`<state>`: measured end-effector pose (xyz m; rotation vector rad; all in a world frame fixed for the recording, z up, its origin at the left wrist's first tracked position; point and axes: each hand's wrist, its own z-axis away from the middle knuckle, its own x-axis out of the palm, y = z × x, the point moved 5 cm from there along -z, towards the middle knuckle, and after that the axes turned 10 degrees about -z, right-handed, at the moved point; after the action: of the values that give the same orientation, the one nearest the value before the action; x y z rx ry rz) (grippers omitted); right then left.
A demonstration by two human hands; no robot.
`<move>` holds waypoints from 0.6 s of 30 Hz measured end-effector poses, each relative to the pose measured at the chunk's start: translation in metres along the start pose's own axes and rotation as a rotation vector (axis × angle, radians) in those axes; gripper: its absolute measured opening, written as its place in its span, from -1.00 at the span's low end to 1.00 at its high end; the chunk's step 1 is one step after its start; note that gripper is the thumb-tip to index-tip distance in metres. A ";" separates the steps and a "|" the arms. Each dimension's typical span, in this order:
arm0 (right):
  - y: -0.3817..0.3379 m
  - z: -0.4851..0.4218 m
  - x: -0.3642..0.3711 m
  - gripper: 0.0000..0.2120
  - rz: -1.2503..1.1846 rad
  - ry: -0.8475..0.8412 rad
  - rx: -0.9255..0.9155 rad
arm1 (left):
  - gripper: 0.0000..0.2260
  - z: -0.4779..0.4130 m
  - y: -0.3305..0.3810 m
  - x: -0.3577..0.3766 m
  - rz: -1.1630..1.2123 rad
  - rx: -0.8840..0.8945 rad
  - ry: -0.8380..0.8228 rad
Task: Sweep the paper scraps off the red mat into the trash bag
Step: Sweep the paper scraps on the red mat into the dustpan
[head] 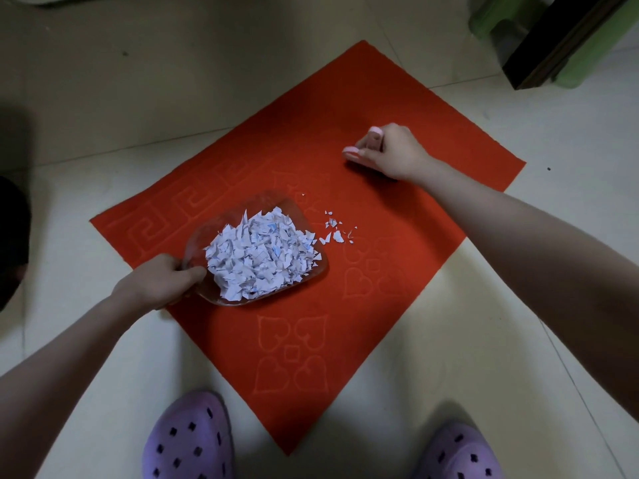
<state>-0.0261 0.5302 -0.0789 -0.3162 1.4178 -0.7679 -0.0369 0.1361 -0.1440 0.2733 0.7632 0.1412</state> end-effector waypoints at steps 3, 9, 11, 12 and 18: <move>-0.011 0.014 0.003 -0.84 -0.080 -0.253 -0.040 | -0.66 0.000 0.000 0.000 -0.017 -0.002 0.006; -0.016 0.023 -0.025 -0.85 -0.009 -0.240 -0.064 | -0.66 -0.001 -0.002 0.001 -0.016 -0.002 0.011; -0.019 0.011 -0.022 -0.83 0.011 -0.121 -0.070 | -0.66 -0.001 -0.002 0.000 -0.012 -0.002 0.006; -0.021 0.005 -0.016 -0.82 0.005 -0.087 -0.077 | -0.66 0.000 -0.001 -0.001 -0.013 -0.003 0.005; -0.056 -0.013 0.030 -0.83 0.063 -0.216 -0.188 | -0.68 0.002 -0.012 -0.009 -0.004 -0.018 0.018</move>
<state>-0.0560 0.4732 -0.0686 -0.4833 1.2902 -0.5333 -0.0416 0.1223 -0.1397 0.2535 0.7803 0.1473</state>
